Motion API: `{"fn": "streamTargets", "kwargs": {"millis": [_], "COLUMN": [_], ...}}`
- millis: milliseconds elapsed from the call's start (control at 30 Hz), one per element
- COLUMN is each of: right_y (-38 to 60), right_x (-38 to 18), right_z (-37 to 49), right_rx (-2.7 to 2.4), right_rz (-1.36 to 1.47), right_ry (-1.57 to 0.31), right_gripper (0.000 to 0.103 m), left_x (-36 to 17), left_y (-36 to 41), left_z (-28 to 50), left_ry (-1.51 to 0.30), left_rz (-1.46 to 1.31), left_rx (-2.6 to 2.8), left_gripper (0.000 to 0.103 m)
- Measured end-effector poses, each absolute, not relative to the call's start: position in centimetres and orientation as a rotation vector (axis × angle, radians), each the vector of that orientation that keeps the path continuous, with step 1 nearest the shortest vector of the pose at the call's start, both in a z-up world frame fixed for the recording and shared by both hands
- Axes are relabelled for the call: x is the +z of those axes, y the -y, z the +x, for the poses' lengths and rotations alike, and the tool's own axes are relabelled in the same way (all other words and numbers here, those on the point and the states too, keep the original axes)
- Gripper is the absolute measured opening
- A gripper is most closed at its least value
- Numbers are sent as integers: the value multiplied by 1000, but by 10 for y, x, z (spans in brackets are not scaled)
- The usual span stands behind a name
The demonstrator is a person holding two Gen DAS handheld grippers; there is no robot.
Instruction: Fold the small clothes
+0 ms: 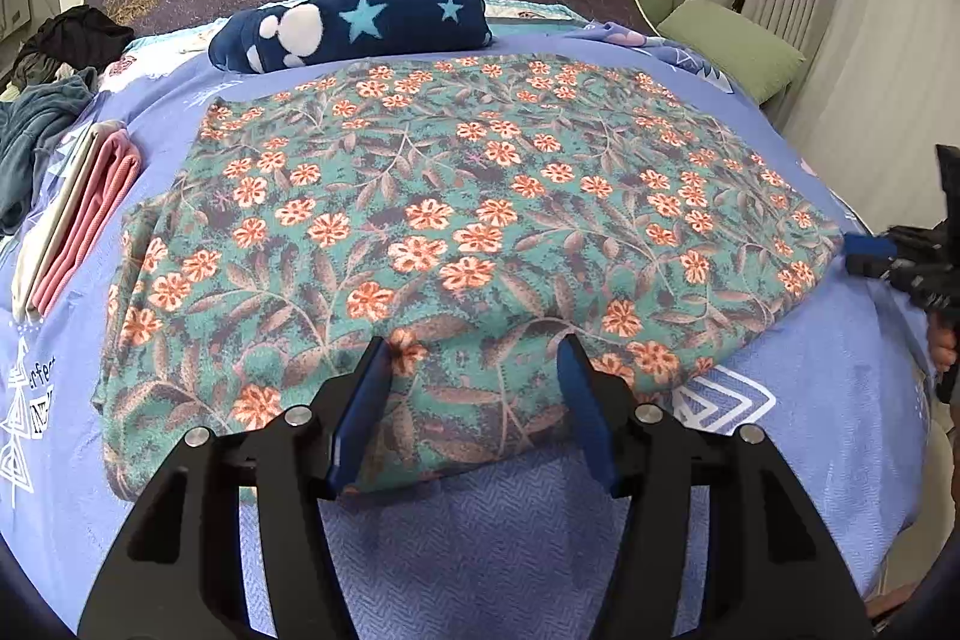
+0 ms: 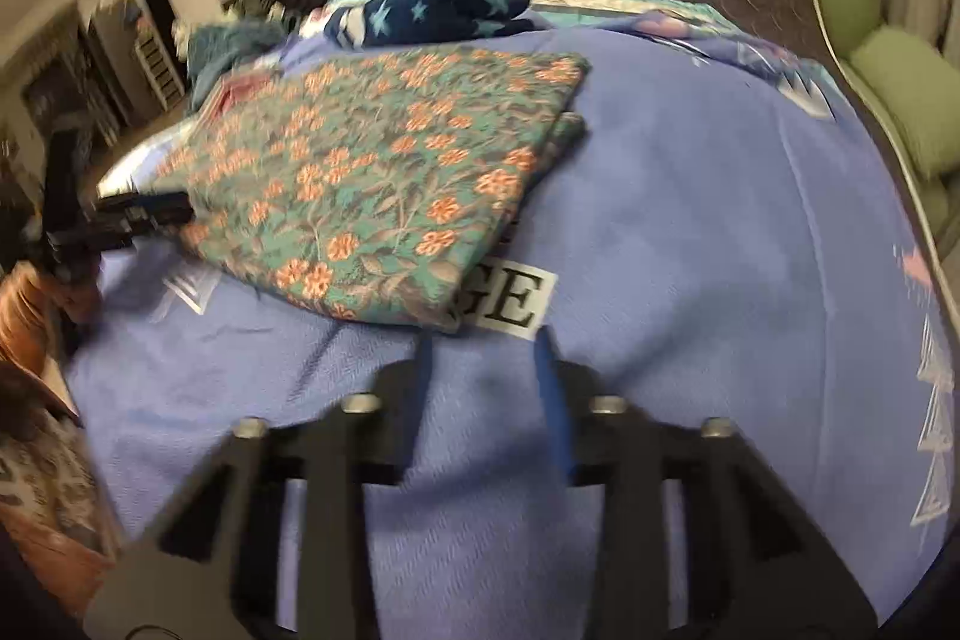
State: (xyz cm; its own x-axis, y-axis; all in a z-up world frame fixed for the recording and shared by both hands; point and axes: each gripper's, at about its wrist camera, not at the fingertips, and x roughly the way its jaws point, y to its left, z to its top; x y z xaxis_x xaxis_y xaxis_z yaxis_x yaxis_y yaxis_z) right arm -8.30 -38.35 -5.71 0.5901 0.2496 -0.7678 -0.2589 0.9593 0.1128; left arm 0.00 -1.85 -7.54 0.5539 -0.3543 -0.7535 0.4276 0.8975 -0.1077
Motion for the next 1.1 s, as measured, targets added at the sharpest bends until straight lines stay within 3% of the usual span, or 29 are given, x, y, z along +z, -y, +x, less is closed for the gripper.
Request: {"fn": "streamTargets", "kwargs": {"millis": [67, 100, 133, 367, 600, 867, 933, 1000, 1100], "right_y": [366, 354, 345, 373, 374, 373, 361, 350, 344], "right_x": [-66, -71, -74, -28, -54, -28, -37, -72, -77], "right_z": [-75, -71, -66, -62, -91, -79, -68, -56, -66], "right_rx": [310, 312, 307, 370, 319, 307, 296, 234, 197], "right_rz": [-85, -145, -200, -22, -131, 104, 95, 20, 16], "right_ry": [-918, -929, -930, -832, -967, -831, -866, -1021, -1019], "right_gripper": [34, 13, 5, 3, 0, 0, 1, 0, 1], "left_x": [-76, -76, -75, -74, -74, -63, -59, -56, -58], "left_y": [15, 12, 10, -11, -25, -40, -52, -74, -116], "left_z": [0, 0, 0, 0, 2, -2, -4, -7, -8], "left_ry": [-873, -874, -874, -870, -871, -825, -807, -789, -783], "left_rz": [79, 74, 70, 43, 17, 7, 5, -10, -70], "left_rx": [-457, -450, -442, -385, -365, -320, -291, -245, -154], "left_gripper": [59, 59, 59, 59, 59, 59, 59, 64, 65]}}
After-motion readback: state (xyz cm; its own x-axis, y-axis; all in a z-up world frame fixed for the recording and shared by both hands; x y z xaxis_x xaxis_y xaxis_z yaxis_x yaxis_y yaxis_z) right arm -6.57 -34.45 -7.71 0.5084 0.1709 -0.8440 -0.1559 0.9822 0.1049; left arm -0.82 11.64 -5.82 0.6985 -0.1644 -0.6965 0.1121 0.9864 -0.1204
